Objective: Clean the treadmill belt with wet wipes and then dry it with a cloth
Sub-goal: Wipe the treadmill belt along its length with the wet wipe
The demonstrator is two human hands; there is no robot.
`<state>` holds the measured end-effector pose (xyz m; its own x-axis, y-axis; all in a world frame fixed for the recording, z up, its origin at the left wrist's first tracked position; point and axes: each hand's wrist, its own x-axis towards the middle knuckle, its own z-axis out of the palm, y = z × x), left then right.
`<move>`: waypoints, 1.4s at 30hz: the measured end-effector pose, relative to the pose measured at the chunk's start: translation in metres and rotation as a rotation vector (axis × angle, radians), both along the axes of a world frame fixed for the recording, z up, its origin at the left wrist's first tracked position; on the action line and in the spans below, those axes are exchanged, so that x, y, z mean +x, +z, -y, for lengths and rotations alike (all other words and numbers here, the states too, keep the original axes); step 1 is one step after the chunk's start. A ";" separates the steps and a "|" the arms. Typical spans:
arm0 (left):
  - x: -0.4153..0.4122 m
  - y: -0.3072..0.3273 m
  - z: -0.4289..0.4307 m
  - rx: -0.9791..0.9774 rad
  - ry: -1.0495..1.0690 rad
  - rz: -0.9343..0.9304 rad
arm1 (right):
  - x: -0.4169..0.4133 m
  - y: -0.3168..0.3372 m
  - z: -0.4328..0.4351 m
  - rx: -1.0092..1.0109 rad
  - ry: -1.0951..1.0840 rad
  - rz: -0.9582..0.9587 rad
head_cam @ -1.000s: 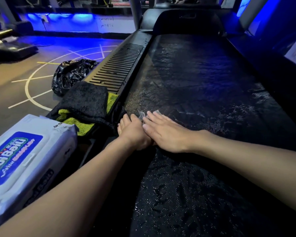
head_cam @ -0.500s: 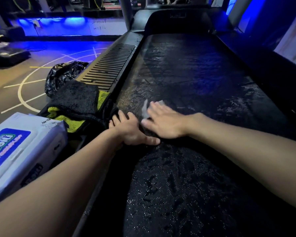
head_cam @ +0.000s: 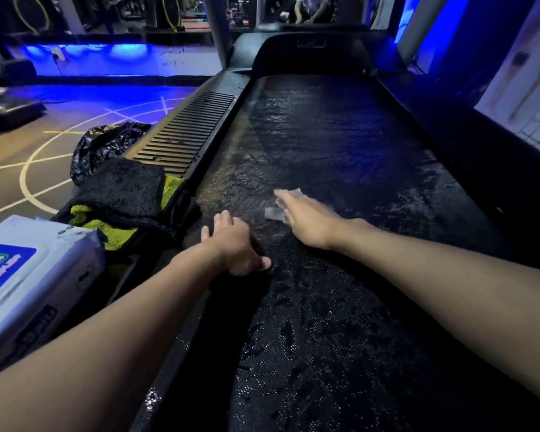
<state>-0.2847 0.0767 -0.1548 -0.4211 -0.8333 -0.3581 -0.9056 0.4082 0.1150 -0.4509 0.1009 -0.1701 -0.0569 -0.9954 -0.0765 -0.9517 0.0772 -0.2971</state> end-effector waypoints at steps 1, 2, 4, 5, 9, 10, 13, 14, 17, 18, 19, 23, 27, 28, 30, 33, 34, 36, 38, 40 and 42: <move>0.001 -0.001 0.000 0.002 0.000 -0.004 | 0.005 -0.001 -0.004 0.019 0.060 -0.016; 0.002 -0.001 0.000 0.001 0.005 -0.002 | 0.010 -0.005 -0.006 0.042 0.134 -0.049; 0.000 -0.001 0.000 0.002 0.006 0.020 | 0.014 -0.012 -0.015 0.089 0.235 -0.102; -0.002 0.000 -0.001 0.005 0.009 0.023 | 0.006 -0.010 -0.014 0.081 0.228 -0.092; -0.003 0.000 -0.001 -0.028 0.007 0.013 | -0.024 0.002 -0.002 0.046 0.040 -0.133; -0.002 -0.001 -0.001 -0.026 0.004 0.017 | -0.014 0.000 -0.007 0.025 0.110 -0.127; -0.006 -0.001 -0.001 -0.031 -0.081 0.008 | 0.009 -0.010 -0.028 0.028 0.367 -0.178; -0.008 -0.002 -0.003 -0.029 -0.129 -0.015 | 0.001 -0.007 -0.028 0.038 0.325 -0.192; -0.012 0.000 -0.006 -0.024 -0.204 -0.030 | -0.028 0.004 -0.015 0.064 0.044 -0.229; -0.011 0.003 -0.007 -0.010 -0.209 -0.026 | -0.026 0.005 -0.015 0.071 0.049 -0.235; -0.011 0.007 -0.007 0.020 -0.208 -0.025 | -0.017 0.005 -0.021 0.074 0.108 -0.231; -0.013 0.017 -0.012 0.149 -0.176 -0.008 | -0.021 -0.006 -0.036 0.079 0.278 -0.218; -0.024 0.006 -0.022 0.084 -0.147 0.060 | -0.044 0.001 -0.027 0.092 0.049 -0.212; -0.027 0.005 -0.023 0.081 -0.141 0.066 | -0.035 -0.002 -0.033 0.092 0.104 -0.208; -0.032 0.004 -0.022 0.082 -0.135 0.080 | -0.023 -0.009 -0.046 0.086 0.248 -0.225; -0.037 0.004 -0.023 0.067 -0.185 0.064 | -0.054 -0.005 -0.037 0.100 0.109 -0.217; -0.038 0.003 -0.023 0.053 -0.208 0.054 | -0.059 -0.001 -0.033 0.102 0.029 -0.226; -0.039 0.003 -0.024 0.034 -0.227 0.044 | -0.047 -0.002 -0.036 0.072 0.064 -0.221; -0.040 0.002 -0.024 0.030 -0.246 0.048 | -0.030 -0.007 -0.050 0.075 0.230 -0.204; -0.039 0.003 -0.025 0.036 -0.262 0.053 | -0.042 -0.007 -0.057 0.070 0.283 -0.209; -0.039 0.008 -0.026 0.065 -0.258 0.071 | -0.070 -0.003 -0.049 0.095 0.106 -0.230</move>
<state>-0.3236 0.1030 -0.1472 -0.5885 -0.6762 -0.4432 -0.7794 0.6202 0.0886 -0.5211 0.1496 -0.1729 0.0210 -0.9856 -0.1676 -0.9976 -0.0096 -0.0685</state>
